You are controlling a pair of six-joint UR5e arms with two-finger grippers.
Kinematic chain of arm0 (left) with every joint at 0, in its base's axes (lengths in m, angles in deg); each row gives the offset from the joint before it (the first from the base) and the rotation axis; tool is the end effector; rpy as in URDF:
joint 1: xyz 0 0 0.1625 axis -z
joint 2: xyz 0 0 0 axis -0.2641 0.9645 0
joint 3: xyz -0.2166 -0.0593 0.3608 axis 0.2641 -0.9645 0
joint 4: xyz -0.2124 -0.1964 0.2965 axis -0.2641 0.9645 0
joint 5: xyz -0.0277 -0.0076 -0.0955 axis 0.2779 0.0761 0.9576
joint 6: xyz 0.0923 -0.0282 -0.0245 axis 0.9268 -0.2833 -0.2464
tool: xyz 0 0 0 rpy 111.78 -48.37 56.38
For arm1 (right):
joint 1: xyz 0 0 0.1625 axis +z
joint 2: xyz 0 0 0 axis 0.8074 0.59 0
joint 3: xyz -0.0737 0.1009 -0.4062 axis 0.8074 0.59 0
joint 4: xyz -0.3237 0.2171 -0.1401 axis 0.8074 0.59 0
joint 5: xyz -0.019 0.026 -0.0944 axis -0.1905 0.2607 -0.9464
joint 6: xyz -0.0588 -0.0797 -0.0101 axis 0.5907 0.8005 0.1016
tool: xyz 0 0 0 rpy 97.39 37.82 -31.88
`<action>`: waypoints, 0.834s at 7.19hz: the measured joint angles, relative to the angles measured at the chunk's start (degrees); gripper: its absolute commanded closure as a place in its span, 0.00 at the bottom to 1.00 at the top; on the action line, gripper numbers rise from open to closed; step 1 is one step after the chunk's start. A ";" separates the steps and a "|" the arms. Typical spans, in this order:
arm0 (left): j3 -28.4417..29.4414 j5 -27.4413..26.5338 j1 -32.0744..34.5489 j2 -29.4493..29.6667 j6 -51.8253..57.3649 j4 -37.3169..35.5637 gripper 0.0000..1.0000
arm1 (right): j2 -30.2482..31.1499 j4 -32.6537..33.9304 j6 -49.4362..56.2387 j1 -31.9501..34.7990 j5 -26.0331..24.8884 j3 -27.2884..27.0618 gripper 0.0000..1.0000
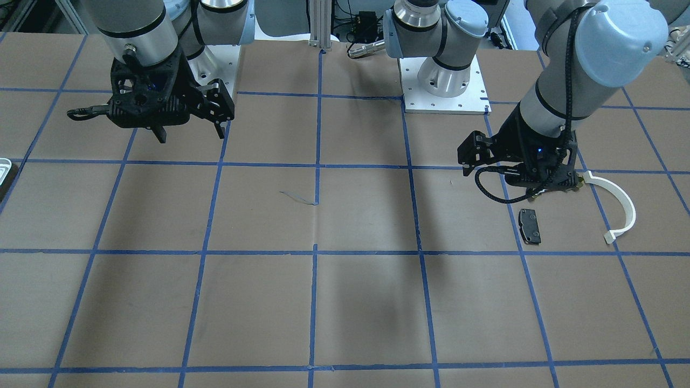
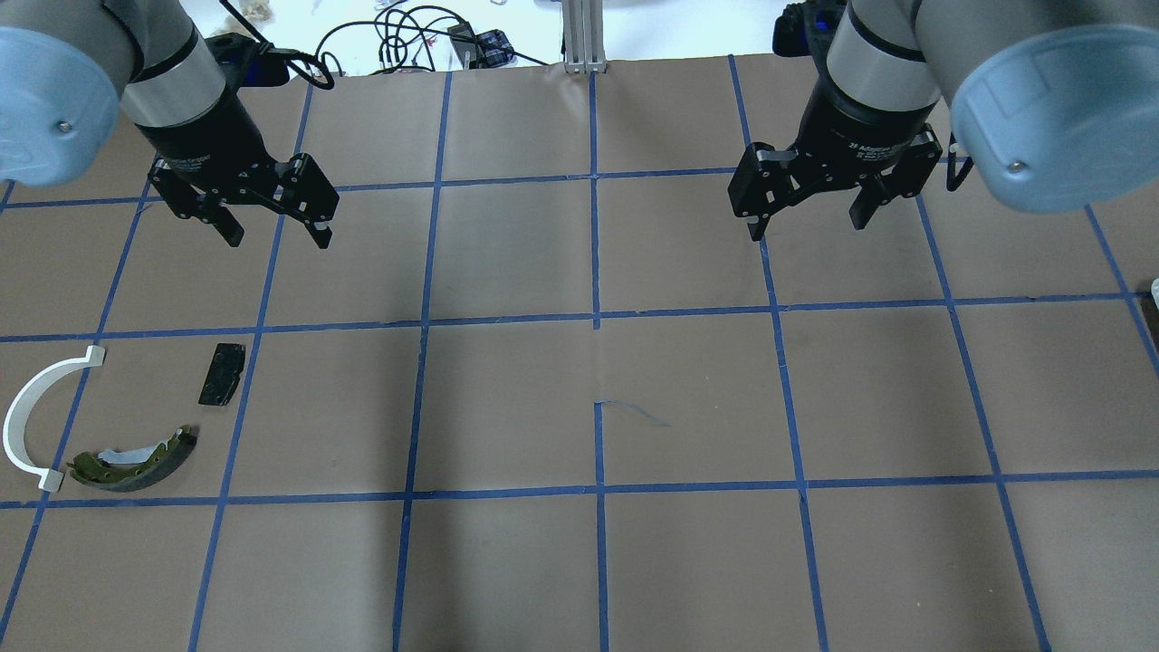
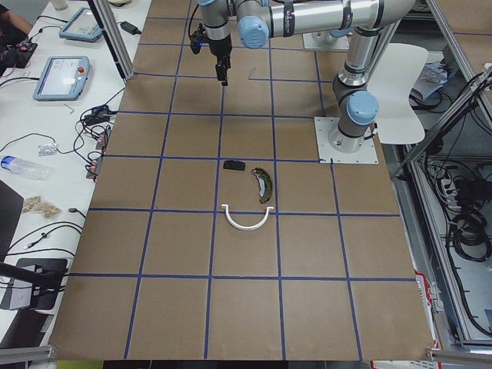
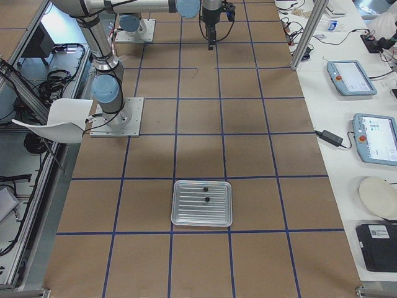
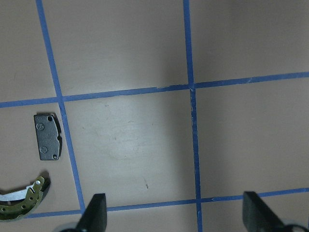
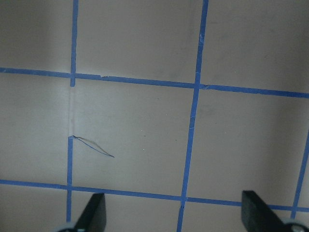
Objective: Place bearing gear from tray to pile
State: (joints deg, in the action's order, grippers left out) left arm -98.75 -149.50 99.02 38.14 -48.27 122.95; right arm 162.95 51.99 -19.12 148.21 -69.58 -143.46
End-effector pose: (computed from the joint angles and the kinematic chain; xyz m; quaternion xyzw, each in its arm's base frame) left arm -0.0739 -0.5352 0.4336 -0.0418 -0.9975 -0.0577 0.0026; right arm 0.1739 -0.4801 0.4787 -0.0468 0.9987 -0.0023 0.0182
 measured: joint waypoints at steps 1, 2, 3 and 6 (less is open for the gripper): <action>-0.01 0.00 -0.02 0.01 0.01 -0.02 0.00 | -0.03 0.03 -0.06 -0.22 0.23 -0.17 0.00; -0.01 0.00 -0.03 -0.04 0.01 0.00 0.00 | -0.09 -0.23 -0.07 -0.53 0.26 -0.73 0.00; -0.03 0.00 -0.03 -0.10 0.02 -0.03 0.00 | -0.05 -0.04 0.14 -0.82 0.21 -1.46 0.00; -0.11 0.06 -0.17 0.03 0.07 -0.11 0.00 | 0.17 1.15 1.91 -2.27 -3.91 -2.08 0.00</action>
State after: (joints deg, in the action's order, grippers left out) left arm -98.86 -149.44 98.85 38.17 -48.19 122.84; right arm 163.12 53.14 -17.22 145.94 -73.48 -145.54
